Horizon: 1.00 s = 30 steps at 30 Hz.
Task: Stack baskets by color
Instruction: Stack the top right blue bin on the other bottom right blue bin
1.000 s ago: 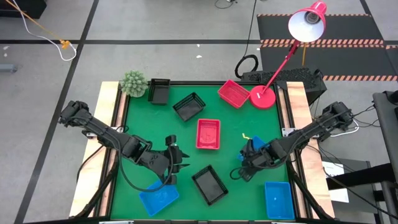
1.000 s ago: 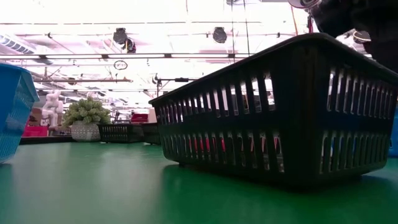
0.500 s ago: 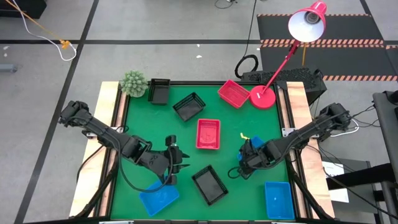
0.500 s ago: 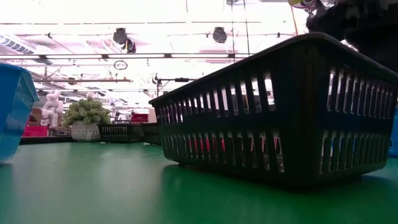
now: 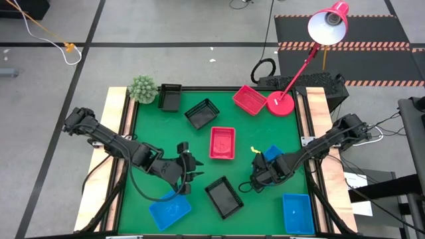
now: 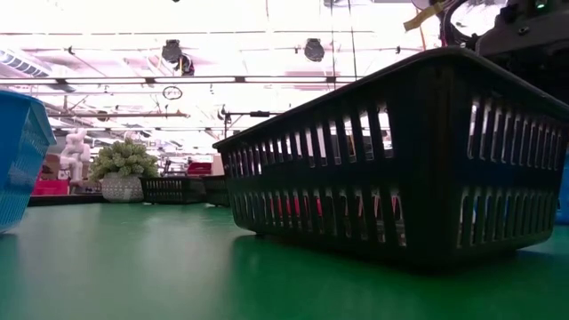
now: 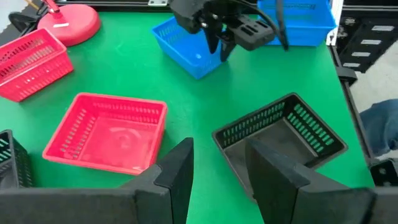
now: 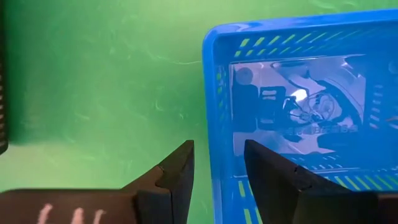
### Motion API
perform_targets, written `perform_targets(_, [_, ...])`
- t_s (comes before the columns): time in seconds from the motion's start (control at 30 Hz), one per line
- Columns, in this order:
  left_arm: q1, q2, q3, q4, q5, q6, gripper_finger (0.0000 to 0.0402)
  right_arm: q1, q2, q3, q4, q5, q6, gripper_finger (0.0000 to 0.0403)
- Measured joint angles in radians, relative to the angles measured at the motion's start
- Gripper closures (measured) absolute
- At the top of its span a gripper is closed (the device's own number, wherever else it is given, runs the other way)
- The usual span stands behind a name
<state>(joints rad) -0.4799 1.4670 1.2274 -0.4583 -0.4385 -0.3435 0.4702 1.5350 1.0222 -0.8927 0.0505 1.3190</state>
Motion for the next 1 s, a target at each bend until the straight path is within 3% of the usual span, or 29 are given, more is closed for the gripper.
perform_targets(0.13, [-0.018, 0.0, 0.0, 0.0, 0.001, -0.01, 0.0254, 0.002, -0.001, 0.0, -0.002, 0.0, 0.009, 0.0289])
perform_targets(0.4, [-0.07, 0.0, 0.0, 0.0, -0.007, -0.035, 0.0254, 0.003, -0.001, 0.0, -0.001, -0.045, 0.004, 0.0392])
perform_targets(0.57, [-0.113, 0.0, 0.0, 0.0, -0.009, -0.043, 0.0254, 0.01, -0.001, 0.019, -0.014, -0.075, 0.004, 0.0392])
perform_targets(0.73, [-0.172, 0.001, 0.0, 0.0, -0.038, -0.062, 0.0254, 0.054, -0.001, 0.141, -0.12, -0.069, 0.009, 0.0398])
perform_targets(1.0, [-0.236, 0.001, 0.0, -0.001, -0.088, -0.081, 0.0254, 0.182, -0.001, 0.403, -0.369, 0.073, 0.105, 0.0401])
